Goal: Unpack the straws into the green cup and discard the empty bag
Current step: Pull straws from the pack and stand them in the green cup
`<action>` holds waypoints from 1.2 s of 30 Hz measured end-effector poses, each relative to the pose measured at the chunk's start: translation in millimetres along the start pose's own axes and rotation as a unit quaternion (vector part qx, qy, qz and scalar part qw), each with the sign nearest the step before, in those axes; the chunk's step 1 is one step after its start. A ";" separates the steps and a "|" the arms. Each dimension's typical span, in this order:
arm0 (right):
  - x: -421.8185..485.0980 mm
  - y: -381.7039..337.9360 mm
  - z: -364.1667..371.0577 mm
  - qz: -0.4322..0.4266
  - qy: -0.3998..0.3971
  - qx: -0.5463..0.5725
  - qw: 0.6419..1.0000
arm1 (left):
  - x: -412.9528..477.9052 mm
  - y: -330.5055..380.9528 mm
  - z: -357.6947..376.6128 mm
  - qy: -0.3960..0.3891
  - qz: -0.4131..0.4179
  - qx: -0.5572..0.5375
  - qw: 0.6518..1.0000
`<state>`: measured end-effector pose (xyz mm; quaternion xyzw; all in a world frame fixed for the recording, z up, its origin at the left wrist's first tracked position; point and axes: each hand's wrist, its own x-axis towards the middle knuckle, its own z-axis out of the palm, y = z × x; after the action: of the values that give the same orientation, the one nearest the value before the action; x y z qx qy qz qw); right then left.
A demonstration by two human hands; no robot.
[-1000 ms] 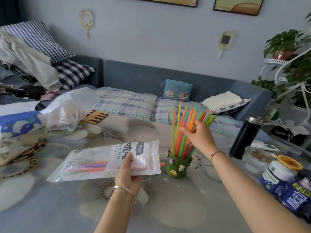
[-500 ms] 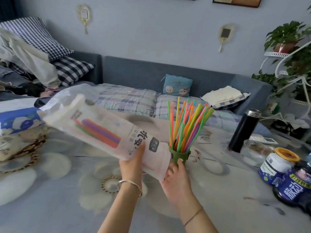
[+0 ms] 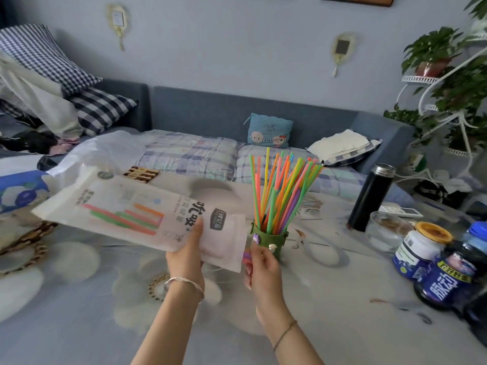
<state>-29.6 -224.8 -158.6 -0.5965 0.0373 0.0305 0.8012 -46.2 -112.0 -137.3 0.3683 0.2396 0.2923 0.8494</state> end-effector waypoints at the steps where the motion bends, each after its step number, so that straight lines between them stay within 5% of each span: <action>1: 3.0 -4.5 -2.9 -0.027 0.005 -0.005 1.000 | 1.8 1.1 -1.6 0.005 -0.014 -0.024 1.000; 7: 14.7 -39.6 -33.1 -0.084 0.094 0.071 0.989 | 13.3 2.2 -10.7 0.028 -0.073 -0.118 0.990; 11: 12.8 -31.8 -26.5 -0.027 0.033 0.089 0.995 | 8.2 -7.2 -5.0 0.009 -0.095 -0.103 0.990; 14: 10.0 -23.0 -14.1 -0.021 -0.009 0.003 1.000 | -0.2 -16.9 0.2 -0.021 -0.123 -0.073 0.990; 20: 15.9 -43.5 -30.6 -0.106 0.043 0.034 0.993 | 10.7 -16.2 -4.4 -0.001 -0.107 -0.100 0.989; 36: 22.0 -53.3 -33.8 -0.123 0.052 -0.001 0.991 | -1.6 -35.3 5.9 -0.017 -0.153 -0.062 0.986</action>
<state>-3.5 -272.3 -119.6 -0.5977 0.0052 -0.0997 0.7955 -32.4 -135.6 -160.4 0.2788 0.2600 0.1666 0.9093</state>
